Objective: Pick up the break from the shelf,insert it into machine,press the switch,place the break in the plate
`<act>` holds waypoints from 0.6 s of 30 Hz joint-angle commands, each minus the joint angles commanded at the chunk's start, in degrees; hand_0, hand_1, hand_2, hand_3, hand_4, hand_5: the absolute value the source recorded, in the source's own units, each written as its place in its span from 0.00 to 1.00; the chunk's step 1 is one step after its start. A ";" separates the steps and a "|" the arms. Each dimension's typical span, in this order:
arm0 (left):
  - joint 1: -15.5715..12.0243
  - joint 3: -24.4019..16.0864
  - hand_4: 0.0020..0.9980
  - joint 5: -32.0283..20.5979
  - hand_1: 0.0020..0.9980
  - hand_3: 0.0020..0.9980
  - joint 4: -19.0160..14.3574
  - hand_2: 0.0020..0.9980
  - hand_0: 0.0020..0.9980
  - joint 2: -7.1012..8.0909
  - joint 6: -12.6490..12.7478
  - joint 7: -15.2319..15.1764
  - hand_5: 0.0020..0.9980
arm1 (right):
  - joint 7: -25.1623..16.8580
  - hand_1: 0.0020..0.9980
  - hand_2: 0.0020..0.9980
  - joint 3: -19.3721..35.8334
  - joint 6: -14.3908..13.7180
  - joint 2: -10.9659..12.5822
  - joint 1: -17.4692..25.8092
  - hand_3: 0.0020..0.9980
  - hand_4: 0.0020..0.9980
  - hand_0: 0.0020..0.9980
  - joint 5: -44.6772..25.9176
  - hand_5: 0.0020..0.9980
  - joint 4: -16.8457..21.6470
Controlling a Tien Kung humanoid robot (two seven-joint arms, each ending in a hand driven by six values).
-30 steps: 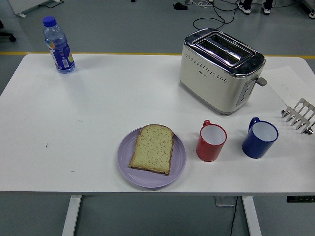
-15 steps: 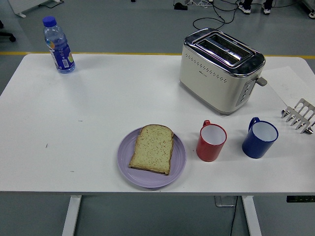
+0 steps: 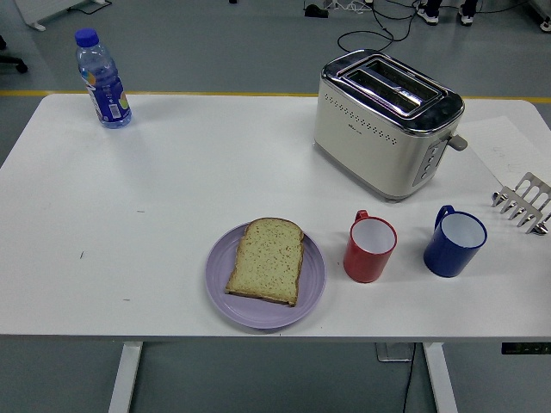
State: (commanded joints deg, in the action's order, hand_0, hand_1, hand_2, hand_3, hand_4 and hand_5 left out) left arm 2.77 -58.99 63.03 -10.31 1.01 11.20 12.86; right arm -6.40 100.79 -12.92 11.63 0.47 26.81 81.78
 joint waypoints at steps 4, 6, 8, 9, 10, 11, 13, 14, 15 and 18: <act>0.26 -0.09 0.28 -0.13 0.52 0.50 0.00 0.51 0.63 -0.03 0.04 -0.06 0.88 | -0.08 0.64 0.68 0.02 0.01 -0.09 -0.17 0.62 0.46 0.68 -0.37 0.32 0.16; 0.40 -0.06 0.28 -0.28 0.52 0.50 0.00 0.51 0.63 -0.03 0.07 -0.11 0.88 | -0.11 0.64 0.68 0.04 0.02 -0.11 -0.27 0.62 0.46 0.68 -0.47 0.32 0.26; 0.56 -0.10 0.28 -0.33 0.52 0.50 0.00 0.51 0.63 -0.04 0.09 -0.12 0.88 | -0.13 0.64 0.68 0.03 0.04 -0.11 -0.40 0.62 0.46 0.68 -0.58 0.32 0.35; 0.69 -0.05 0.28 -0.47 0.52 0.50 0.00 0.51 0.63 -0.03 0.11 -0.14 0.88 | -0.16 0.64 0.67 0.04 0.07 -0.13 -0.54 0.62 0.46 0.68 -0.67 0.32 0.42; 0.74 -0.03 0.28 -0.52 0.52 0.50 0.00 0.51 0.63 -0.03 0.11 -0.15 0.88 | -0.17 0.64 0.67 0.05 0.08 -0.13 -0.58 0.62 0.46 0.68 -0.70 0.32 0.45; 0.75 -0.02 0.28 -0.53 0.52 0.50 0.00 0.51 0.63 -0.03 0.11 -0.15 0.88 | -0.17 0.64 0.67 0.05 0.09 -0.14 -0.59 0.62 0.46 0.68 -0.71 0.32 0.46; 1.05 -0.24 0.28 -0.50 0.52 0.50 0.00 0.51 0.63 -0.01 0.16 -0.15 0.88 | -0.25 0.64 0.67 0.04 0.14 -0.18 -0.86 0.62 0.46 0.68 -0.95 0.32 0.55; 1.17 -0.22 0.28 -0.57 0.52 0.50 0.00 0.51 0.63 0.00 0.17 -0.16 0.88 | -0.26 0.64 0.67 -0.01 0.15 -0.20 -0.98 0.62 0.46 0.68 -1.03 0.32 0.57; 1.27 -0.23 0.28 -0.60 0.52 0.50 0.00 0.51 0.63 0.02 0.18 -0.16 0.88 | -0.27 0.64 0.67 -0.04 0.17 -0.24 -1.07 0.62 0.46 0.68 -1.12 0.32 0.58; 1.49 -0.25 0.28 -0.76 0.52 0.50 0.00 0.51 0.63 0.03 0.22 -0.18 0.88 | -0.27 0.64 0.67 -0.09 0.19 -0.32 -1.26 0.62 0.46 0.68 -1.33 0.32 0.58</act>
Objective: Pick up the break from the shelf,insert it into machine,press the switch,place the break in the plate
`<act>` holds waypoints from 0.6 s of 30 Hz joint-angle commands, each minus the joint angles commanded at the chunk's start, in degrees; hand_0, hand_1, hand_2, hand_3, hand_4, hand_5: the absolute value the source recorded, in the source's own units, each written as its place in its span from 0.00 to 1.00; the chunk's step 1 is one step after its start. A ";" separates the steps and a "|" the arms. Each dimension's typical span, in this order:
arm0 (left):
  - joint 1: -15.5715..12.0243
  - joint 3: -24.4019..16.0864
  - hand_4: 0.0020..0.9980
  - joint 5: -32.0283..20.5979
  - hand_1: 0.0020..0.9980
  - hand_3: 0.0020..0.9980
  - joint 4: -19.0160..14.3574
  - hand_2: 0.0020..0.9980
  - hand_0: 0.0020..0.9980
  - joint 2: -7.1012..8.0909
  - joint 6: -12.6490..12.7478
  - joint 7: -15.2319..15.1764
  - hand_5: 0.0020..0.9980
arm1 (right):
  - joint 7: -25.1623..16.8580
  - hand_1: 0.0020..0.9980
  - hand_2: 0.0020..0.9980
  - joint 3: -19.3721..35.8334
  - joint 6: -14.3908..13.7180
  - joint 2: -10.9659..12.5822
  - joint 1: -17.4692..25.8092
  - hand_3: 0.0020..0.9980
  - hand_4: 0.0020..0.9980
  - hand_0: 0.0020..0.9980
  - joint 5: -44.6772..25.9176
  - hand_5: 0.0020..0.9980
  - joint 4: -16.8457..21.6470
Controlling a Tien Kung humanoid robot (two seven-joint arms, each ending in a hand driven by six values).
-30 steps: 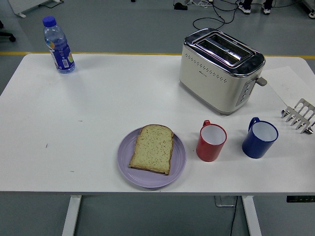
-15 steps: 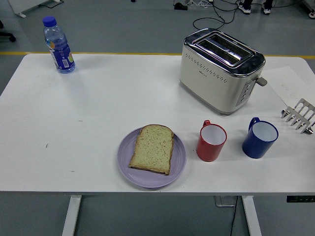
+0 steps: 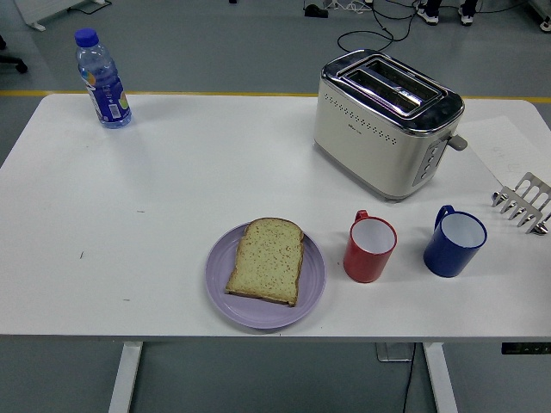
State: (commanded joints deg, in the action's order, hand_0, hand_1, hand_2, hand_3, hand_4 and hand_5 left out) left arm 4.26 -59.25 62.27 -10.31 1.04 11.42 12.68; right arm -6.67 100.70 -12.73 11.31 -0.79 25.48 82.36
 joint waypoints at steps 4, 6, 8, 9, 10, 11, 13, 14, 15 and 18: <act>0.20 -0.02 0.28 -0.02 0.52 0.50 0.00 0.50 0.63 0.01 0.01 -0.01 0.88 | 0.06 0.64 0.67 -0.02 0.01 -0.05 -0.13 0.61 0.46 0.68 -0.10 0.32 0.01; 0.33 0.01 0.28 -0.12 0.52 0.50 0.00 0.50 0.63 0.02 0.03 -0.03 0.88 | 0.12 0.64 0.67 -0.02 0.00 -0.10 -0.22 0.61 0.46 0.68 -0.10 0.32 0.03; 0.44 -0.09 0.28 -0.03 0.52 0.50 0.00 0.50 0.63 0.01 0.04 -0.02 0.88 | 0.12 0.64 0.67 -0.06 -0.01 -0.11 -0.30 0.61 0.46 0.68 -0.12 0.32 0.02; 0.50 -0.06 0.28 -0.06 0.52 0.50 0.00 0.50 0.63 0.01 0.04 -0.02 0.88 | 0.11 0.64 0.67 -0.05 -0.03 -0.15 -0.35 0.61 0.46 0.68 -0.15 0.31 0.01; 0.51 -0.05 0.28 -0.07 0.52 0.50 0.00 0.50 0.63 0.00 0.04 -0.02 0.88 | 0.10 0.64 0.67 -0.05 -0.03 -0.15 -0.36 0.61 0.46 0.68 -0.16 0.31 0.01; 0.57 -0.03 0.28 -0.10 0.52 0.50 0.00 0.50 0.63 0.04 0.05 -0.05 0.88 | 0.10 0.64 0.67 -0.07 -0.04 -0.18 -0.36 0.61 0.46 0.68 -0.22 0.31 0.00; 0.69 -0.19 0.28 0.03 0.52 0.50 0.00 0.50 0.63 0.05 0.06 -0.03 0.88 | 0.09 0.64 0.67 -0.10 -0.05 -0.21 -0.44 0.61 0.46 0.68 -0.34 0.31 -0.02; 0.72 -0.20 0.28 0.04 0.52 0.50 0.00 0.50 0.63 0.05 0.06 -0.02 0.88 | 0.09 0.64 0.67 -0.10 -0.05 -0.21 -0.45 0.61 0.46 0.68 -0.37 0.31 -0.03; 0.77 -0.20 0.28 0.06 0.52 0.50 0.00 0.50 0.63 0.05 0.05 -0.01 0.88 | 0.07 0.64 0.67 -0.11 -0.04 -0.23 -0.50 0.61 0.45 0.68 -0.43 0.30 -0.03; 0.86 -0.20 0.28 -0.01 0.52 0.50 0.00 0.50 0.63 0.07 0.06 0.00 0.88 | 0.06 0.64 0.67 -0.15 -0.06 -0.24 -0.55 0.61 0.45 0.68 -0.52 0.30 -0.06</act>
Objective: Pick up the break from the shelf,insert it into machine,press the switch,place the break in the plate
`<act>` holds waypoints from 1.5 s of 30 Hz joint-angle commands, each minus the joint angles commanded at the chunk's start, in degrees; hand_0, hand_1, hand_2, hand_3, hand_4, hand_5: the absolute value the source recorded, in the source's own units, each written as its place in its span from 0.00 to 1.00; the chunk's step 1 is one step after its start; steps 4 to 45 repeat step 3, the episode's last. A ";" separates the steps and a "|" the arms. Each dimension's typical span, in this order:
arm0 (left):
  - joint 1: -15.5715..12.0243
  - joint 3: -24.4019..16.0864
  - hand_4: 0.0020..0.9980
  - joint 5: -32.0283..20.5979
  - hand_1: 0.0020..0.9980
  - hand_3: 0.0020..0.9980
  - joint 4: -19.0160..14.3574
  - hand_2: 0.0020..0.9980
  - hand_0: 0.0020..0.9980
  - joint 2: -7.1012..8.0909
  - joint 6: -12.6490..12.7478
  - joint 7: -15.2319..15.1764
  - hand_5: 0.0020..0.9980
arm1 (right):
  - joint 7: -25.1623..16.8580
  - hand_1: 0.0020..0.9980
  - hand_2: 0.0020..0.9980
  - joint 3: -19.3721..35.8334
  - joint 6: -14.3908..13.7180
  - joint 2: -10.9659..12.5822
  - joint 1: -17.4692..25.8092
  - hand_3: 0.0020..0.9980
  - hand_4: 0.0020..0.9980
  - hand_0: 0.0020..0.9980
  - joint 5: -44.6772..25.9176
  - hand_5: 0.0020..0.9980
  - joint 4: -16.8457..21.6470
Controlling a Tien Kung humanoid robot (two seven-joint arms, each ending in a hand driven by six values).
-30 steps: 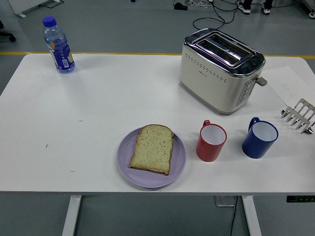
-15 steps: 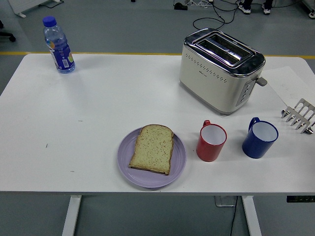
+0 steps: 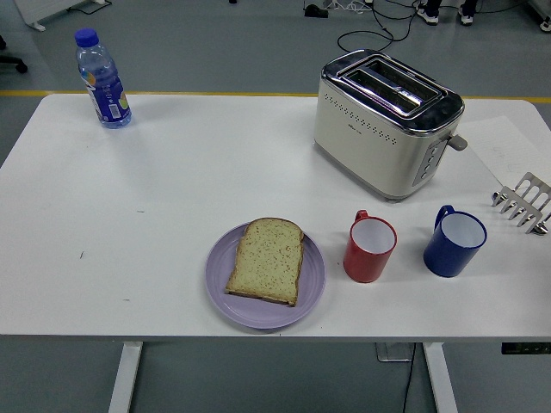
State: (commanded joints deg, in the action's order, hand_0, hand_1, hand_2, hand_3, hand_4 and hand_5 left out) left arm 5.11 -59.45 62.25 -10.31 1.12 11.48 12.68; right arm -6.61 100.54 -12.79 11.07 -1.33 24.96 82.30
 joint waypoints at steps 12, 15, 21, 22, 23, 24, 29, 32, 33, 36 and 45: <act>0.04 -0.06 0.28 0.08 0.52 0.50 0.00 0.50 0.63 -0.01 -0.01 0.03 0.88 | -0.01 0.64 0.67 -0.07 -0.01 -0.02 -0.04 0.61 0.45 0.68 -0.01 0.30 -0.02; 0.04 -0.06 0.28 0.08 0.52 0.50 0.00 0.50 0.63 -0.01 -0.01 0.03 0.88 | -0.01 0.64 0.67 -0.07 -0.01 -0.02 -0.04 0.61 0.45 0.68 -0.01 0.30 -0.02; 0.04 -0.06 0.28 0.08 0.52 0.50 0.00 0.50 0.63 -0.01 -0.01 0.03 0.88 | -0.01 0.64 0.67 -0.07 -0.01 -0.02 -0.04 0.61 0.45 0.68 -0.01 0.30 -0.02; 0.04 -0.06 0.28 0.08 0.52 0.50 0.00 0.50 0.63 -0.01 -0.01 0.03 0.88 | -0.01 0.64 0.67 -0.07 -0.01 -0.02 -0.04 0.61 0.45 0.68 -0.01 0.30 -0.02; 0.04 -0.06 0.28 0.08 0.52 0.50 0.00 0.50 0.63 -0.01 -0.01 0.03 0.88 | -0.01 0.64 0.67 -0.07 -0.01 -0.02 -0.04 0.61 0.45 0.68 -0.01 0.30 -0.02; 0.04 -0.06 0.28 0.08 0.52 0.50 0.00 0.50 0.63 -0.01 -0.01 0.03 0.88 | -0.01 0.64 0.67 -0.07 -0.01 -0.02 -0.04 0.61 0.45 0.68 -0.01 0.30 -0.02; 0.04 -0.06 0.28 0.08 0.52 0.50 0.00 0.50 0.63 -0.01 -0.01 0.03 0.88 | -0.01 0.64 0.67 -0.07 -0.01 -0.02 -0.04 0.61 0.45 0.68 -0.01 0.30 -0.02; 0.04 -0.06 0.28 0.08 0.52 0.50 0.00 0.50 0.63 -0.01 -0.01 0.03 0.88 | -0.01 0.64 0.67 -0.07 -0.01 -0.02 -0.04 0.61 0.45 0.68 -0.01 0.30 -0.02; 0.04 -0.06 0.28 0.08 0.52 0.50 0.00 0.50 0.63 -0.01 -0.01 0.03 0.88 | -0.01 0.64 0.67 -0.07 -0.01 -0.02 -0.04 0.61 0.45 0.68 -0.01 0.30 -0.02; 0.04 -0.06 0.28 0.08 0.52 0.50 0.00 0.50 0.63 -0.01 -0.01 0.03 0.88 | -0.01 0.64 0.67 -0.07 -0.01 -0.02 -0.04 0.61 0.45 0.68 -0.01 0.30 -0.02; 0.04 -0.06 0.28 0.08 0.52 0.50 0.00 0.50 0.63 -0.01 -0.01 0.03 0.88 | -0.01 0.64 0.67 -0.07 -0.01 -0.02 -0.04 0.61 0.45 0.68 -0.01 0.30 -0.02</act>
